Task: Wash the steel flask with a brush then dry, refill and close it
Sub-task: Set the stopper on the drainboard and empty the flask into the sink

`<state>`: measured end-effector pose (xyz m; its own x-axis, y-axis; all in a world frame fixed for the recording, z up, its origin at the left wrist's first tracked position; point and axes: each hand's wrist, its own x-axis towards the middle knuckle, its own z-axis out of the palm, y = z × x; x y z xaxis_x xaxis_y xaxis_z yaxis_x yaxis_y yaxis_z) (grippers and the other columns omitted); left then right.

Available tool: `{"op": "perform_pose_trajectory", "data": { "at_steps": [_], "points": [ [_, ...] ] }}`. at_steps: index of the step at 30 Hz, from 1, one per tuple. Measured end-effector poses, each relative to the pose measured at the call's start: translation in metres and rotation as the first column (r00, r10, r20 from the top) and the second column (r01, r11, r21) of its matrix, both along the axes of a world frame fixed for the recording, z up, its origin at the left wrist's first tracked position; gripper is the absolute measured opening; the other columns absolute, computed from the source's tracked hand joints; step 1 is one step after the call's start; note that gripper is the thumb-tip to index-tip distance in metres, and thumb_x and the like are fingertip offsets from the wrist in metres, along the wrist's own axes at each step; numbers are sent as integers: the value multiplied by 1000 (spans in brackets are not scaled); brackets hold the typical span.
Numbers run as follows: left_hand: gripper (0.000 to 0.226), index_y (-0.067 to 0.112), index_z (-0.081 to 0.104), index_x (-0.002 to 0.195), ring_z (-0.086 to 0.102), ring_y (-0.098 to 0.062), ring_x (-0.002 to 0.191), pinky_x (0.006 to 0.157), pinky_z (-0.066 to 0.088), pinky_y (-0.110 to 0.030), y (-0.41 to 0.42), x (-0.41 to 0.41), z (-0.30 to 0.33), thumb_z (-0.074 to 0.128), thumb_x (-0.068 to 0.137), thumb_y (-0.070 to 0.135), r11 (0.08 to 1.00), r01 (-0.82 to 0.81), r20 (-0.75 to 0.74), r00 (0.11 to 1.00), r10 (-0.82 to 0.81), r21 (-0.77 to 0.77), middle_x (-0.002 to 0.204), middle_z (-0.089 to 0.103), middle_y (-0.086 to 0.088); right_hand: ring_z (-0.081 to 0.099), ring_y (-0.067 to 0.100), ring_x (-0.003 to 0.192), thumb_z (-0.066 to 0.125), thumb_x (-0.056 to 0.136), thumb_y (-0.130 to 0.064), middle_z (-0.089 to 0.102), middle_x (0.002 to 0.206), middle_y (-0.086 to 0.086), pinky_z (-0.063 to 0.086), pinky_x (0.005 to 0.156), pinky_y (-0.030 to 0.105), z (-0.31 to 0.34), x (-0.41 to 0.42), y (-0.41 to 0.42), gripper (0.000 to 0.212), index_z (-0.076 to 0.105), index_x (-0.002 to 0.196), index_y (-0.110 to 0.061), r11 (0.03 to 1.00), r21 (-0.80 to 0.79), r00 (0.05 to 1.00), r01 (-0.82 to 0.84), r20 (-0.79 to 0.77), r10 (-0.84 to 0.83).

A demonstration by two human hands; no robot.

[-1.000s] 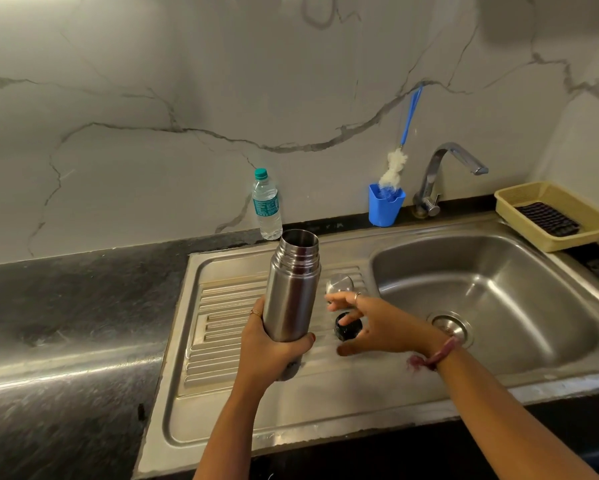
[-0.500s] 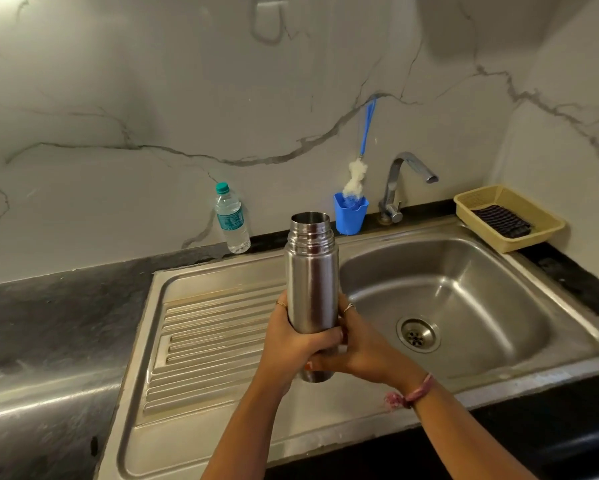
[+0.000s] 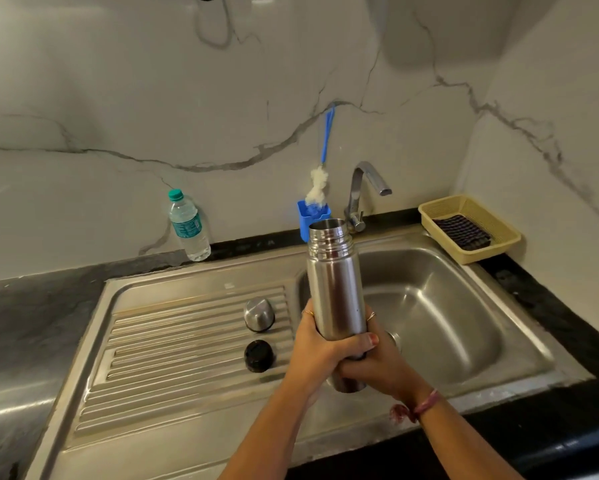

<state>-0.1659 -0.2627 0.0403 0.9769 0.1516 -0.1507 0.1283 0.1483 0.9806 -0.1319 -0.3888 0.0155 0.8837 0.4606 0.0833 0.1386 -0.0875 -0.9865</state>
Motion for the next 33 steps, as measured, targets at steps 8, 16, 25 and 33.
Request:
{"op": "perform_pose_trajectory", "data": {
  "at_steps": [8,16,25,33],
  "points": [
    [81,48,50,110,55,-9,120,101,52,-34,-39,29,-10,95,43,49,976,141,-51,990,-134,168,128,48,8,67,24,100,77,57,-16,68,110,3,56,81,37,-7,27,-55,74,47,124,-24,995,-64,995,80,59,-77],
    [65,23,46,138,59,-2,100,85,49,-13,-21,39,-27,80,82,28,908,315,-172,946,-276,277,117,58,8,60,-11,85,87,44,-28,63,94,-15,44,66,5,-16,44,-122,81,45,113,-38,934,-289,978,209,53,-202],
    [22,20,66,109,62,-12,83,73,49,-20,1,19,-87,71,89,12,957,-49,-224,968,117,286,92,67,1,55,7,87,87,63,-15,52,113,-2,41,68,14,-26,70,-187,102,28,145,-23,761,-626,985,173,91,-150],
    [16,20,67,102,63,-15,80,62,49,-20,1,9,-106,64,93,7,951,-146,-262,940,220,273,87,66,-1,58,13,88,78,59,-48,54,112,-1,53,76,27,-33,87,-214,110,17,149,-32,497,-862,993,98,117,8]
  ]
}}
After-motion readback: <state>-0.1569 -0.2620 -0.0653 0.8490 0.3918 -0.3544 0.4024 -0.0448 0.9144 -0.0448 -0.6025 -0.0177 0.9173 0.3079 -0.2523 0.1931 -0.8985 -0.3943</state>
